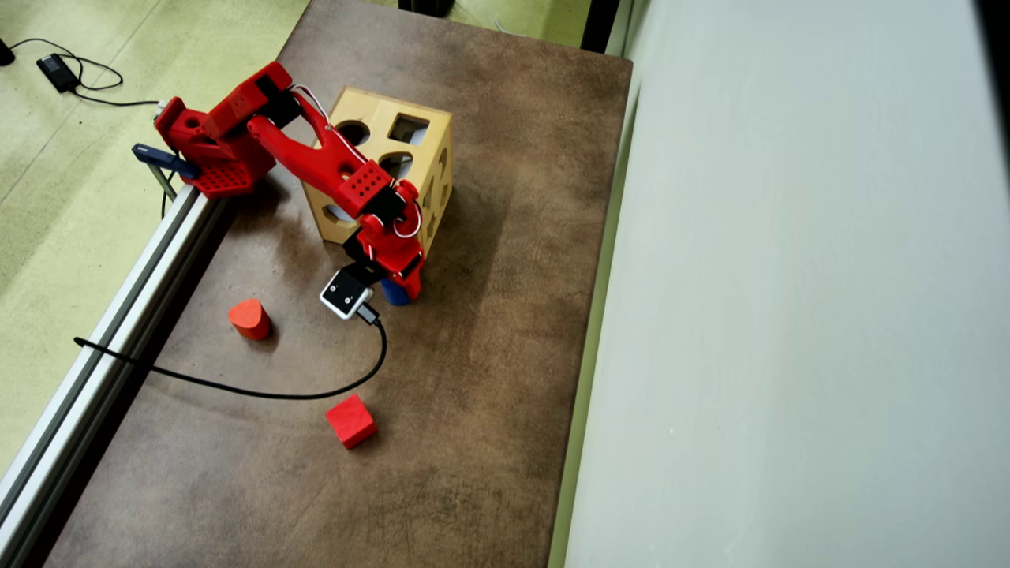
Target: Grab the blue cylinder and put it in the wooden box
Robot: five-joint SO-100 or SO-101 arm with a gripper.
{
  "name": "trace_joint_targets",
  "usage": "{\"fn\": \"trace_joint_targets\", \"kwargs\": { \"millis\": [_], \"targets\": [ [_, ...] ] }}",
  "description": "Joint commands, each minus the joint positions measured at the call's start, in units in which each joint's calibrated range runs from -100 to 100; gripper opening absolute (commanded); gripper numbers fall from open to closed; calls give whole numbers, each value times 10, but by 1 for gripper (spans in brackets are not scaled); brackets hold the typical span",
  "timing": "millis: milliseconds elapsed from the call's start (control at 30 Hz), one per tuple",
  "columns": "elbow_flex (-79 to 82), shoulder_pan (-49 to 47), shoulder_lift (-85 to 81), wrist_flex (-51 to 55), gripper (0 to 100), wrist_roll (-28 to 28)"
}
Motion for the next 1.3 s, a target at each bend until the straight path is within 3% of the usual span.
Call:
{"fn": "trace_joint_targets", "kwargs": {
  "millis": [0,267,933,1267],
  "targets": [
    [-22,3,-39,0,2,-1],
    [-16,3,-132,8,2,-1],
    [-16,-12,-448,228,2,3],
    [-16,-146,-495,307,2,-1]
  ]
}}
